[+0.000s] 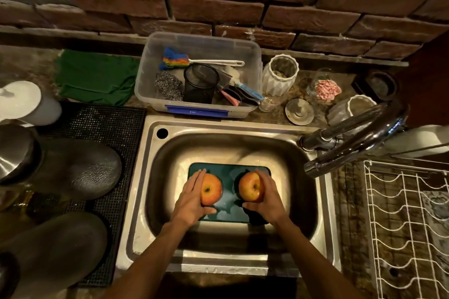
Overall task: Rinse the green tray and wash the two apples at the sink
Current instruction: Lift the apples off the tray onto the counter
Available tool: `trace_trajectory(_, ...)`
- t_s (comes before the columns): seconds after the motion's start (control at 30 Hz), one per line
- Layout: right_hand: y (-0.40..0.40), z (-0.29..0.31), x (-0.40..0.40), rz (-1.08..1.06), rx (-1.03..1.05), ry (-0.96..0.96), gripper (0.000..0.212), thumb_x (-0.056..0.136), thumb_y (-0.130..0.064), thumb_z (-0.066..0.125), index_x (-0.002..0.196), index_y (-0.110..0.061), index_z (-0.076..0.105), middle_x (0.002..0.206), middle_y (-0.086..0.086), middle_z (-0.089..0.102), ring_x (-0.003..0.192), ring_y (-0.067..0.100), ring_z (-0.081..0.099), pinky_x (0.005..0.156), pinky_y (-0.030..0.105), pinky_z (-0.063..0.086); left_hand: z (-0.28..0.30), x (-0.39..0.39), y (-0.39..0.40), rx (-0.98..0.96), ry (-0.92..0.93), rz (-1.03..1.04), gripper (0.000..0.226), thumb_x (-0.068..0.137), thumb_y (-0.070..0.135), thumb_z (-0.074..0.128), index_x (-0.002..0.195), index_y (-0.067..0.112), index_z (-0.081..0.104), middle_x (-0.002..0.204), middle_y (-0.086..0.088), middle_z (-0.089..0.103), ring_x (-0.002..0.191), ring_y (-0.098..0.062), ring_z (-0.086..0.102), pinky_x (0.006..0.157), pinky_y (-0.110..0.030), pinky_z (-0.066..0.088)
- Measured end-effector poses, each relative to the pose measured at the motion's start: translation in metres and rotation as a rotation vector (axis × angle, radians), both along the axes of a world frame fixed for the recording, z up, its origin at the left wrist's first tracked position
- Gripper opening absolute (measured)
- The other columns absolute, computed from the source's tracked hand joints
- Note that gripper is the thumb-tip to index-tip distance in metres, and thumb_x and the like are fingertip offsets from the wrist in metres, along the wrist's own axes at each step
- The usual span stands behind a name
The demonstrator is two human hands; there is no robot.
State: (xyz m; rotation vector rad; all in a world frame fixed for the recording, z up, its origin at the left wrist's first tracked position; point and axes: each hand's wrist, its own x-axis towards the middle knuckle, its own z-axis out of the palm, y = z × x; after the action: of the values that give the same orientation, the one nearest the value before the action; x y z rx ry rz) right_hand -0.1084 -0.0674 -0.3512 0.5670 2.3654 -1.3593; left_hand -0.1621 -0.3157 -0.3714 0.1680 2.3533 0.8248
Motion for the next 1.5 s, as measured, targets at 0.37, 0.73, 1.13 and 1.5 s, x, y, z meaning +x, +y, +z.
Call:
trace_trajectory(0.37, 0.004, -0.011, -0.006, -0.022, 0.082, -0.003, 0.101, 0.060, -0.016, 0.093, 0.146, -0.024, 0.040, 0.141, 0.002, 0.044, 0.124, 0.014, 0.044, 0.100, 0.022, 0.037, -0.002, -0.008, 0.007, -0.009, 0.080, -0.005, 0.102, 0.061, 0.042, 0.089, 0.147, 0.027, 0.036, 0.149, 0.003, 0.035, 0.131, -0.019, 0.044, 0.108, -0.027, 0.040)
trace_trajectory(0.73, 0.003, 0.018, 0.007, -0.062, 0.100, 0.045, 0.101, 0.056, -0.021, 0.095, 0.143, -0.027, 0.044, 0.139, 0.002, 0.049, 0.124, 0.019, 0.049, 0.097, 0.023, 0.040, 0.039, -0.003, 0.002, 0.031, 0.078, 0.102, 0.105, 0.051, 0.037, 0.094, 0.143, 0.020, 0.045, 0.147, -0.002, 0.047, 0.129, -0.023, 0.051, 0.107, -0.025, 0.038)
trace_trajectory(1.13, -0.009, 0.098, 0.043, -0.060, 0.107, 0.124, 0.108, 0.058, -0.026, 0.094, 0.150, -0.022, 0.039, 0.144, 0.006, 0.043, 0.131, 0.022, 0.045, 0.102, 0.020, 0.033, 0.145, 0.032, -0.018, 0.075, 0.178, 0.161, 0.104, 0.055, 0.035, 0.094, 0.145, 0.017, 0.045, 0.144, -0.007, 0.050, 0.130, -0.024, 0.049, 0.111, -0.036, 0.037)
trace_trajectory(1.5, -0.034, 0.181, 0.085, 0.012, 0.078, 0.225, 0.106, 0.058, -0.020, 0.094, 0.149, -0.023, 0.041, 0.144, 0.007, 0.042, 0.132, 0.024, 0.044, 0.106, 0.028, 0.035, 0.233, 0.088, -0.059, 0.089, 0.321, 0.212, 0.103, 0.055, 0.034, 0.094, 0.144, 0.014, 0.047, 0.141, -0.007, 0.053, 0.128, -0.025, 0.052, 0.111, -0.037, 0.040)
